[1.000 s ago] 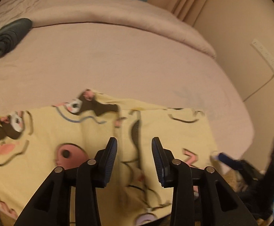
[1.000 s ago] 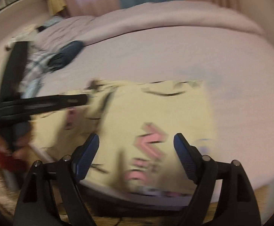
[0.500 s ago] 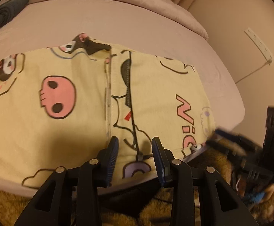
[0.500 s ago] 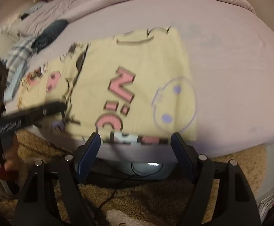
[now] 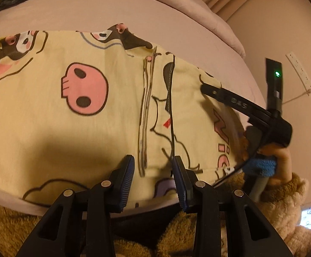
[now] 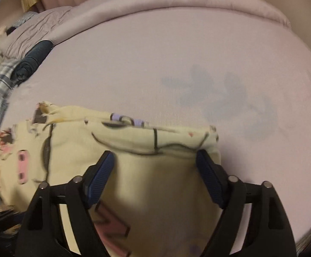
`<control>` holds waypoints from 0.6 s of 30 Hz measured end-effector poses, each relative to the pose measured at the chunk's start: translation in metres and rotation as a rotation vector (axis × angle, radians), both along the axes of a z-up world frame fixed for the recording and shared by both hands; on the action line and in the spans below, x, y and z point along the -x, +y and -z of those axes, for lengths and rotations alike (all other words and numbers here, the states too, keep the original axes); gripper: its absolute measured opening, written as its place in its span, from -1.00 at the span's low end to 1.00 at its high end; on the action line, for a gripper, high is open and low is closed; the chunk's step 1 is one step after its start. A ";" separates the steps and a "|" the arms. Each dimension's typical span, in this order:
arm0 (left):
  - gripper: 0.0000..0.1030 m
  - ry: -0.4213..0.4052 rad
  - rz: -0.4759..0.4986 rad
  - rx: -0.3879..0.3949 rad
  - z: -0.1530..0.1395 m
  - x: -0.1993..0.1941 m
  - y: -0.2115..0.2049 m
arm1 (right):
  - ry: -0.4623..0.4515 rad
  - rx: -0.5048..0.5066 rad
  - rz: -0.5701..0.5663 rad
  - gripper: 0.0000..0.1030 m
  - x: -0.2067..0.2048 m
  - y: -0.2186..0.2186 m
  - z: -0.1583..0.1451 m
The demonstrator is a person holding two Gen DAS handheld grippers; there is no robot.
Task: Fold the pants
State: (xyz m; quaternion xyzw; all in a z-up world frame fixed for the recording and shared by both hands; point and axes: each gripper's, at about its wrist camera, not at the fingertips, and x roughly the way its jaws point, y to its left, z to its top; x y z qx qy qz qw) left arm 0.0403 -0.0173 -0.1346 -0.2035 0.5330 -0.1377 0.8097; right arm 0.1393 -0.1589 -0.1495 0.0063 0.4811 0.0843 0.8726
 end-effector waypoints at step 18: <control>-0.30 -0.005 -0.174 0.020 -0.026 0.035 0.101 | 0.023 0.039 -0.043 0.65 0.112 -0.007 -0.017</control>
